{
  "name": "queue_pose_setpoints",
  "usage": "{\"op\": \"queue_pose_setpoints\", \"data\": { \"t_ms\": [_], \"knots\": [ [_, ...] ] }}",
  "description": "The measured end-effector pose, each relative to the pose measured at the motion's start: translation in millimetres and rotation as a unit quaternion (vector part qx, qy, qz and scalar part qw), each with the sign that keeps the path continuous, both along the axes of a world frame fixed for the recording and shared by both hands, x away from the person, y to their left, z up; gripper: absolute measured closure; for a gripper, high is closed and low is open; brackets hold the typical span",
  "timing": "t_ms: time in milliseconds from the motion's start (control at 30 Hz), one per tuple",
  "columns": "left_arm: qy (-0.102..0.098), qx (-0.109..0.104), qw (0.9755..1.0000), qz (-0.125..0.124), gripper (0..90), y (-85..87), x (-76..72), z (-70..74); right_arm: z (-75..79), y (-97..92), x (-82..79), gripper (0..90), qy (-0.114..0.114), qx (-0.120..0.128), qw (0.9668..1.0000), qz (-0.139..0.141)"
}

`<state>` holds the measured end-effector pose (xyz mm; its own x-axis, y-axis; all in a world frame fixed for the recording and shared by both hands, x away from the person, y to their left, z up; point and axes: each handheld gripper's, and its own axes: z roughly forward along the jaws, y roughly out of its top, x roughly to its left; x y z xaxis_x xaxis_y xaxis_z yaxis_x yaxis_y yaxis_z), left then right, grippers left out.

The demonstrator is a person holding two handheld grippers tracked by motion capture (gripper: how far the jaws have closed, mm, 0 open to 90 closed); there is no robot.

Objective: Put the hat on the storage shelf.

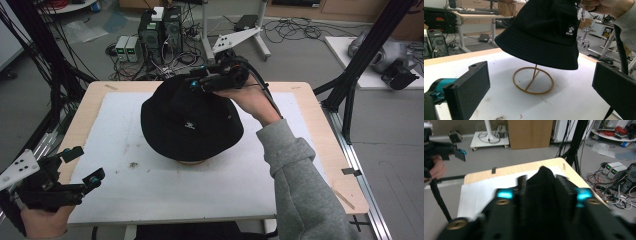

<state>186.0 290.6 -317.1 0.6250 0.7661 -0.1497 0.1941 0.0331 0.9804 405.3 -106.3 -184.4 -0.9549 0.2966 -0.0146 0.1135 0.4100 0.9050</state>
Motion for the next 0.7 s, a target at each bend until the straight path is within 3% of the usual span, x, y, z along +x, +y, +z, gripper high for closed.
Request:
{"op": "queue_pose_setpoints", "data": {
  "t_ms": [233, 300, 400, 700],
  "knots": [
    [0.0, 0.0, 1.0, 0.0, 1.7, -0.7, 0.4, -0.4, 0.8, -1.3, 0.1, 25.5, -0.003, 0.016, 0.9996, -0.023],
    [0.001, 0.002, 1.0, 0.0, 1.7, -0.1, 0.2, -0.4, 0.9, -1.3, 0.0, 11.5, -0.008, 0.025, 0.9991, -0.034],
    [0.001, 0.001, 1.0, 0.0, 1.7, 0.0, 0.1, -0.1, 1.1, -2.7, 2.1, 9.8, 0.012, 0.04, 0.9991, -0.011],
    [-0.003, 0.001, 1.0, 0.0, 1.7, -0.4, -0.5, 1.1, 2.1, -6.9, 0.8, 9.6, 0.006, 0.034, 0.9988, -0.035]
  ]
}}
